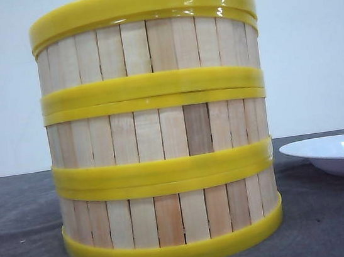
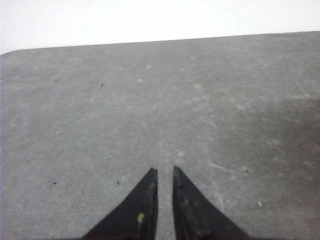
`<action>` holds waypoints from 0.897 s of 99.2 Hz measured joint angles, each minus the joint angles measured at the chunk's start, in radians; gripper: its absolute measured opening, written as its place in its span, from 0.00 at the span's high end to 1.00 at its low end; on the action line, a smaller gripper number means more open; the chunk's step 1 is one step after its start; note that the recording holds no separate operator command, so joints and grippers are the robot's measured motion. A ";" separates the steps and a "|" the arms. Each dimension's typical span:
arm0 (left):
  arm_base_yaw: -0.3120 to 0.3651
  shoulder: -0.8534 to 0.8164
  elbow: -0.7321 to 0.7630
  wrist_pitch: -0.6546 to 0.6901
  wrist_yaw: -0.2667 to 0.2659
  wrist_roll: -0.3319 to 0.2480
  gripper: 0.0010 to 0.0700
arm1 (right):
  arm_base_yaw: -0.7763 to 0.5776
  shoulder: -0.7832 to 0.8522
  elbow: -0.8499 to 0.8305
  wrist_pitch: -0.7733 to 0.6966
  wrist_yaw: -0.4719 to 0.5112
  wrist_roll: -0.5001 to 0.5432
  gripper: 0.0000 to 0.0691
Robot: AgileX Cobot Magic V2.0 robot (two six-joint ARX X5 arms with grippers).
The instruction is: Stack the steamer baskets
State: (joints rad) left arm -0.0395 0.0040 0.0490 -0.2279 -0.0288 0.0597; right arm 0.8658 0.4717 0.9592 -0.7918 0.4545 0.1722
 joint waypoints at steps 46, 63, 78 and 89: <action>0.000 0.000 0.000 0.000 0.000 0.000 0.97 | -0.576 -0.037 -0.151 0.248 -0.173 -0.173 0.99; 0.000 0.000 0.000 0.000 0.000 0.000 0.97 | -0.737 -0.106 -0.335 0.401 -0.290 -0.176 0.99; 0.000 0.000 0.000 0.000 0.000 0.000 0.97 | -0.816 -0.185 -0.504 0.513 -0.381 -0.175 0.99; 0.000 0.000 0.000 0.000 0.000 0.000 0.97 | -0.838 -0.254 -0.621 0.568 -0.384 -0.175 0.99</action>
State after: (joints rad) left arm -0.0395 0.0040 0.0490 -0.2279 -0.0288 0.0597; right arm 0.0277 0.2172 0.3378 -0.2237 0.0708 -0.0032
